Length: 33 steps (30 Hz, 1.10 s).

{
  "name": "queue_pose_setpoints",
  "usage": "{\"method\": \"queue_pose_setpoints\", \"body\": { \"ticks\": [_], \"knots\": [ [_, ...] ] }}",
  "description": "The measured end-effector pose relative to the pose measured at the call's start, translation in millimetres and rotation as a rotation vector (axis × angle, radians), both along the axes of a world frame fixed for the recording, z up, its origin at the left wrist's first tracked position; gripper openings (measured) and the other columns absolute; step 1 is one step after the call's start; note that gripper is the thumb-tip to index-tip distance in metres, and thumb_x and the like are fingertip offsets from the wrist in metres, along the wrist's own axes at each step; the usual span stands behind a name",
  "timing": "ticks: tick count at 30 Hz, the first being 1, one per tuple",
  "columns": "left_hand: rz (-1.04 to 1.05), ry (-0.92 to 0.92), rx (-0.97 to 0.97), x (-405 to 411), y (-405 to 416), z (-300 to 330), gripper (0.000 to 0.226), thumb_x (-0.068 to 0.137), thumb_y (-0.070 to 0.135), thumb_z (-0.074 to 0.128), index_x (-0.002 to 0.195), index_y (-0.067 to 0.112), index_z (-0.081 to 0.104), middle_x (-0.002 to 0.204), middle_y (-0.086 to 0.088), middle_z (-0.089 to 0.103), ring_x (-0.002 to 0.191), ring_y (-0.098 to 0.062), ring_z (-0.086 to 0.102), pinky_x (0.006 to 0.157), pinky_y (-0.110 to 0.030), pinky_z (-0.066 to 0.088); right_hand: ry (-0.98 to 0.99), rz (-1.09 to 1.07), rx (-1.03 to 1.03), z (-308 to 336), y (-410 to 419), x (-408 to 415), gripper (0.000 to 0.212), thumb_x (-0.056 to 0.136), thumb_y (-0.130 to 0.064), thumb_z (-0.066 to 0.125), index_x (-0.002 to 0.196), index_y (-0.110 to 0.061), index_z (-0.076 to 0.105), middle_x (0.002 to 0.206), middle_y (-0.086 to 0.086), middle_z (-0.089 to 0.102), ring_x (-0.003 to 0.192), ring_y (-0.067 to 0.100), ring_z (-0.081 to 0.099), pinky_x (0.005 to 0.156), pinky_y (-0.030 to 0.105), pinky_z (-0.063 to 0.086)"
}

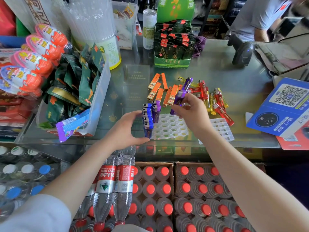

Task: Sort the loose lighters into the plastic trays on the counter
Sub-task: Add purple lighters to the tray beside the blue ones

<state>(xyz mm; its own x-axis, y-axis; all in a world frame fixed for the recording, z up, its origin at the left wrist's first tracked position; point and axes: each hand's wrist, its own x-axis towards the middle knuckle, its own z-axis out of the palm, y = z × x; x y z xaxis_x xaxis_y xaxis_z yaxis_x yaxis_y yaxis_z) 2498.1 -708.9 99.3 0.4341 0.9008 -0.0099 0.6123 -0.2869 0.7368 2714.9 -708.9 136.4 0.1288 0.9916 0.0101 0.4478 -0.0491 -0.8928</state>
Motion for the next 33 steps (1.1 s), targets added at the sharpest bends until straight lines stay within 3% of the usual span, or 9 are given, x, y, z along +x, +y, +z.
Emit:
{"method": "queue_pose_setpoints", "body": {
  "ticks": [3, 7, 10, 12, 17, 26, 30, 33],
  "knots": [
    [0.009, -0.011, 0.011, -1, -2, 0, 0.066, 0.060, 0.032, 0.082, 0.112, 0.036, 0.042, 0.111, 0.021, 0.045, 0.104, 0.001, 0.039, 0.084, -0.018, 0.031, 0.022, 0.091, 0.003, -3, -14, -14, 0.012, 0.081, -0.012, 0.066, 0.080, -0.021, 0.058, 0.072, -0.006, 0.067, 0.063, 0.012, 0.064, 0.062, 0.021, 0.054],
    [0.033, 0.027, 0.046, -3, -2, -7, 0.070, 0.055, 0.041, 0.082, 0.117, 0.028, 0.050, 0.116, 0.013, 0.050, 0.109, -0.004, 0.041, 0.086, -0.023, 0.030, -0.103, 0.102, 0.009, -18, -20, -27, 0.003, 0.083, -0.012, 0.064, 0.086, -0.012, 0.063, 0.068, -0.006, 0.067, 0.059, 0.001, 0.065, 0.063, 0.021, 0.054],
    [0.029, 0.034, 0.038, -4, -1, -12, 0.073, 0.056, 0.048, 0.080, 0.119, 0.028, 0.050, 0.120, 0.009, 0.053, 0.113, -0.007, 0.041, 0.089, -0.025, 0.032, -0.263, 0.178, 0.055, -19, -21, -32, 0.011, 0.084, -0.011, 0.063, 0.090, -0.002, 0.063, 0.079, 0.009, 0.072, 0.068, 0.018, 0.069, 0.066, 0.028, 0.055],
    [0.021, 0.043, 0.054, -4, -1, -13, 0.074, 0.056, 0.052, 0.078, 0.119, 0.027, 0.050, 0.120, 0.007, 0.054, 0.115, -0.011, 0.042, 0.092, -0.027, 0.033, -0.383, 0.234, 0.117, -18, -20, -32, 0.014, 0.084, -0.012, 0.064, 0.089, 0.000, 0.062, 0.083, 0.011, 0.071, 0.069, 0.022, 0.066, 0.064, 0.025, 0.050],
    [0.029, 0.058, 0.099, -4, -2, -15, 0.080, 0.055, 0.049, 0.079, 0.122, 0.020, 0.048, 0.122, 0.002, 0.051, 0.115, -0.014, 0.041, 0.094, -0.026, 0.029, -0.522, 0.322, 0.214, -15, -17, -26, 0.018, 0.081, -0.017, 0.067, 0.082, 0.000, 0.061, 0.072, 0.004, 0.058, 0.062, 0.021, 0.050, 0.058, 0.032, 0.044],
    [0.017, 0.072, 0.043, -4, 0, -6, 0.080, 0.059, 0.040, 0.081, 0.127, 0.023, 0.043, 0.116, 0.016, 0.039, 0.110, 0.003, 0.029, 0.090, -0.020, 0.025, -0.592, 0.491, 0.115, -11, -6, -22, 0.017, 0.087, -0.018, 0.061, 0.089, -0.001, 0.061, 0.085, 0.012, 0.066, 0.070, 0.025, 0.057, 0.068, 0.038, 0.050],
    [0.029, 0.047, 0.058, -5, 2, -6, 0.078, 0.059, 0.037, 0.081, 0.126, 0.021, 0.045, 0.116, 0.016, 0.042, 0.111, -0.001, 0.032, 0.091, -0.018, 0.026, -0.701, 0.381, 0.097, -13, -7, -31, 0.025, 0.089, -0.027, 0.057, 0.093, -0.003, 0.057, 0.080, 0.004, 0.055, 0.069, 0.023, 0.052, 0.060, 0.032, 0.044],
    [0.022, 0.055, 0.047, -6, 4, -5, 0.078, 0.060, 0.038, 0.081, 0.127, 0.024, 0.043, 0.116, 0.017, 0.040, 0.112, 0.001, 0.031, 0.091, -0.019, 0.024, -0.673, 0.345, 0.059, -17, -5, -19, 0.026, 0.084, -0.031, 0.063, 0.099, -0.010, 0.060, 0.086, 0.002, 0.063, 0.073, 0.018, 0.056, 0.065, 0.033, 0.053]
  ]
}}
